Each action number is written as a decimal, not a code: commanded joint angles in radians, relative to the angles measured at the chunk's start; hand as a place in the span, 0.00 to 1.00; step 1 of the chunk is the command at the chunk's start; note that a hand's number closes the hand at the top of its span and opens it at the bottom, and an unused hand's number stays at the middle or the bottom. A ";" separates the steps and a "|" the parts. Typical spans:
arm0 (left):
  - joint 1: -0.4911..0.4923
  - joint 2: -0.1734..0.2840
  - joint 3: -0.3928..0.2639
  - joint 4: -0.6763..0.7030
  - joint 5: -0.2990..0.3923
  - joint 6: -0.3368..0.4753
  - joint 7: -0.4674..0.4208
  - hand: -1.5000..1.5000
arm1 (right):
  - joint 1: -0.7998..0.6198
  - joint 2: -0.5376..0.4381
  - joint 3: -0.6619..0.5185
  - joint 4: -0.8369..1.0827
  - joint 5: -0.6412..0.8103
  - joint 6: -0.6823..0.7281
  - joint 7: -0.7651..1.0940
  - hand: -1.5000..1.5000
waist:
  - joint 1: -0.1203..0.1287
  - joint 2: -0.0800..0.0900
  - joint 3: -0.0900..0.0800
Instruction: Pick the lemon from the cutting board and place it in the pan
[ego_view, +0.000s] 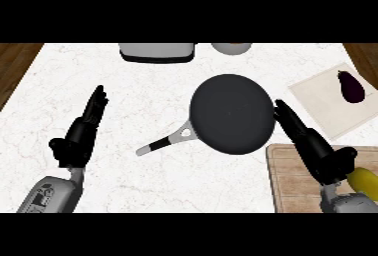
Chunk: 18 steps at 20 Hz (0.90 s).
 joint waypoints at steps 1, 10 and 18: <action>0.061 0.027 0.015 -0.036 -0.026 0.022 0.048 0.50 | 0.028 -0.048 -0.018 -0.056 -0.082 0.156 -0.053 0.00 | -0.019 -0.005 0.004; 0.113 0.174 0.113 0.162 -0.014 0.038 0.224 0.50 | -0.002 -0.242 -0.336 0.063 -0.134 0.250 -0.296 1.00 | -0.057 0.011 0.012; 0.066 0.194 0.125 0.143 -0.004 0.009 0.294 0.50 | 0.076 -0.413 -0.497 0.389 -0.318 0.872 -0.672 0.00 | -0.023 0.004 0.010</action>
